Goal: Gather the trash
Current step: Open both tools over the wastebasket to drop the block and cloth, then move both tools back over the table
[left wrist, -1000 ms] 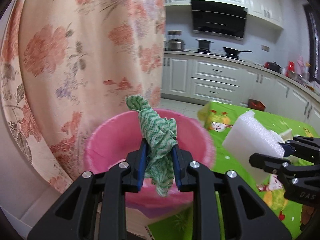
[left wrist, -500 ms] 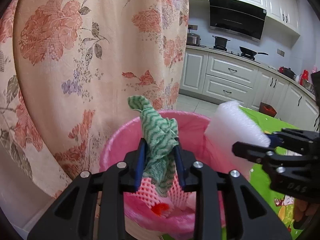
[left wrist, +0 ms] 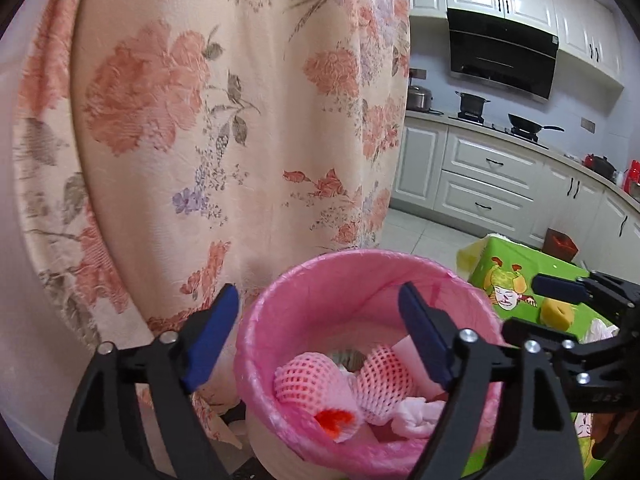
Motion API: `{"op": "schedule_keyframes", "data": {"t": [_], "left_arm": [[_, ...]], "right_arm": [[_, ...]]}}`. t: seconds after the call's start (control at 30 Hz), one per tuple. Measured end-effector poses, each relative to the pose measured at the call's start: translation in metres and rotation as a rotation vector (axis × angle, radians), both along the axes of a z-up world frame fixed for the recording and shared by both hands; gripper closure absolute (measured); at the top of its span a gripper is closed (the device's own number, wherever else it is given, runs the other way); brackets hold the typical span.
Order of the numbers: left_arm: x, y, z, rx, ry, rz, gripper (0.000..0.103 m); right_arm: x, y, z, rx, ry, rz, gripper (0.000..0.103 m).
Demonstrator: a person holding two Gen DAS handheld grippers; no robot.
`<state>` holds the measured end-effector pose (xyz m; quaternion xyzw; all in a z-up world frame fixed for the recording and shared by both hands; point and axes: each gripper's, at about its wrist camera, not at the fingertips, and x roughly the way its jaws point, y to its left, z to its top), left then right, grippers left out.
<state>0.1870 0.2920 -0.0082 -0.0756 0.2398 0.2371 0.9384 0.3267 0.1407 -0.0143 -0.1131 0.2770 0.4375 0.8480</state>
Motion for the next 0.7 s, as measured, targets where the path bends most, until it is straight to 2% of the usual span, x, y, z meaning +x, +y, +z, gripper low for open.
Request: {"op": "schedule_keyframes", "data": {"t": [0.1,0.3,0.4,0.5,0.7], "left_arm": [[-0.01,-0.016,0.001,0.018,-0.024,0.015,0.009],[-0.01,-0.055,-0.004,0.019,-0.028,-0.02,0.009],[-0.003,-0.076,-0.006,-0.005,-0.042,-0.049,0.007],[0.007,-0.1,-0.01,0.005,-0.049,-0.075,0.006],[0.029,-0.149,-0.027,-0.015,-0.008,-0.165,0.006]], "right_arm": [[-0.01,-0.025,0.0,0.013,-0.005,-0.023,0.034],[-0.021,-0.069,-0.002,0.023,-0.016,-0.084,0.034],[-0.024,-0.091,-0.004,0.028,-0.024,-0.126,0.034],[-0.026,-0.117,-0.01,0.025,-0.032,-0.179,0.034],[-0.03,-0.169,-0.029,-0.004,-0.024,-0.286,0.034]]}}
